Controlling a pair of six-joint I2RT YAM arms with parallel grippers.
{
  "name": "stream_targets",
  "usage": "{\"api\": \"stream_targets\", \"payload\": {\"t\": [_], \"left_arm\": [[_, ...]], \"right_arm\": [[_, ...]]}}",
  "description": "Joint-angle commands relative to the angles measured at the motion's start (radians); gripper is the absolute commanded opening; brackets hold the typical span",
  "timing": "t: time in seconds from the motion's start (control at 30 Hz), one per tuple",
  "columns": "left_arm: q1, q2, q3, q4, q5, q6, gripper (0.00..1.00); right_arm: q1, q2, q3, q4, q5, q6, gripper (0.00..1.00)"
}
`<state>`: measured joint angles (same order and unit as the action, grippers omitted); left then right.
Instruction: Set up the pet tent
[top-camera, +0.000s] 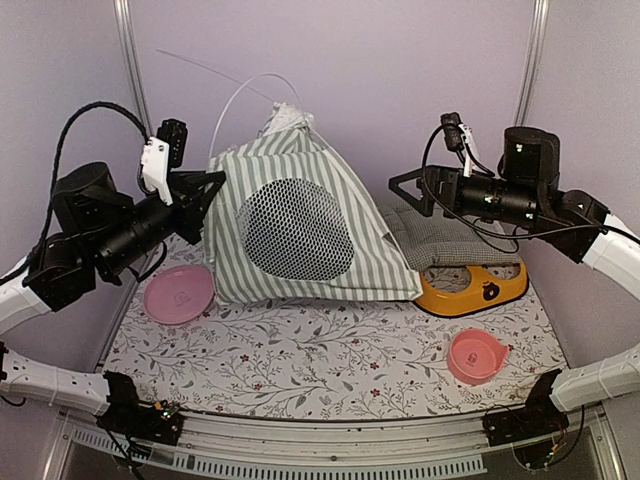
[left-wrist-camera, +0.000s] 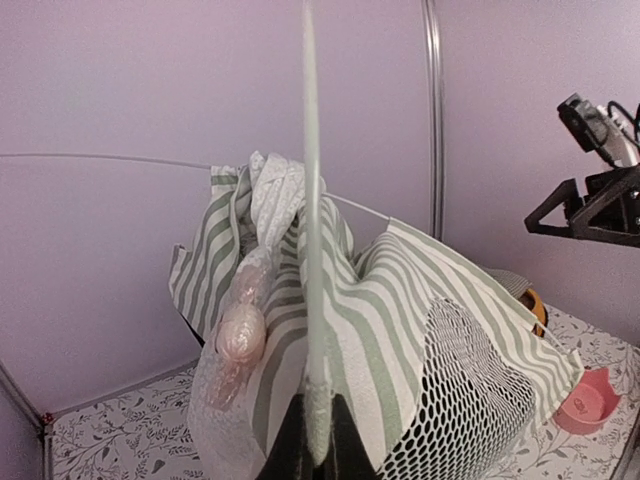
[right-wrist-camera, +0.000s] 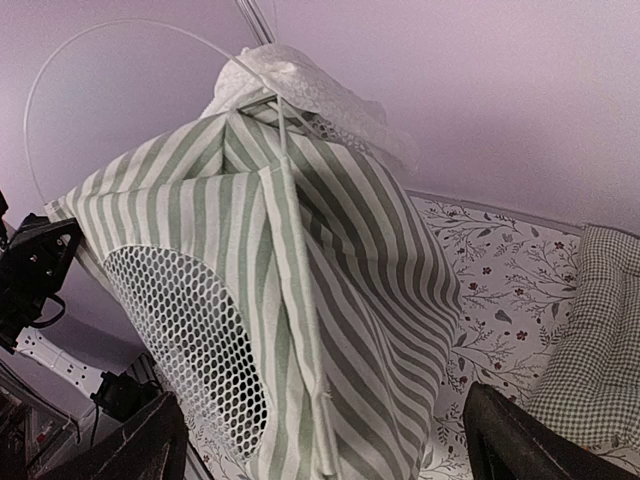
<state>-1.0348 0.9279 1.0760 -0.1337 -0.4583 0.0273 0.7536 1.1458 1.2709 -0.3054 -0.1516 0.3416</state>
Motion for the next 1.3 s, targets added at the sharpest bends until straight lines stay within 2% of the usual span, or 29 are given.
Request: {"api": "stream_targets", "payload": {"t": [0.0, 0.17, 0.4, 0.5, 0.6, 0.67, 0.83, 0.97, 1.1, 1.17, 1.27], "left_arm": [[-0.007, -0.035, -0.042, 0.092, 0.048, 0.047, 0.00], [-0.006, -0.027, -0.059, 0.118, 0.035, 0.060, 0.00], [-0.008, 0.011, -0.066, 0.186, 0.005, 0.046, 0.00], [-0.016, 0.026, -0.075, 0.249, -0.012, 0.050, 0.00], [-0.031, 0.044, -0.067, 0.285, -0.035, 0.062, 0.00], [-0.046, 0.063, -0.058, 0.302, -0.065, 0.069, 0.00], [-0.133, 0.136, -0.040, 0.391, -0.200, 0.081, 0.00], [-0.196, 0.269, -0.037, 0.551, -0.327, 0.063, 0.00], [-0.189, 0.472, 0.036, 0.709, -0.390, -0.013, 0.00], [-0.163, 0.611, 0.147, 0.702, -0.383, -0.061, 0.03], [-0.113, 0.831, 0.389, 0.557, -0.344, -0.181, 0.06]], "right_arm": [[-0.023, 0.040, -0.031, 0.042, -0.061, 0.011, 0.97], [-0.023, 0.108, -0.006, 0.047, -0.166, -0.020, 0.93], [-0.023, 0.202, 0.079, -0.029, -0.149, -0.053, 0.89], [-0.023, 0.296, 0.170, -0.118, -0.065, -0.092, 0.86], [-0.027, 0.377, 0.263, -0.207, 0.092, -0.118, 0.80], [-0.039, 0.412, 0.310, -0.226, 0.164, -0.124, 0.75], [-0.103, 0.526, 0.464, -0.217, 0.247, -0.161, 0.74], [-0.165, 0.685, 0.670, -0.220, 0.273, -0.216, 0.75], [-0.207, 0.847, 0.905, -0.251, 0.246, -0.253, 0.77], [-0.226, 0.894, 0.981, -0.258, 0.234, -0.266, 0.80], [-0.264, 0.884, 0.992, -0.248, 0.196, -0.265, 0.88]]}}
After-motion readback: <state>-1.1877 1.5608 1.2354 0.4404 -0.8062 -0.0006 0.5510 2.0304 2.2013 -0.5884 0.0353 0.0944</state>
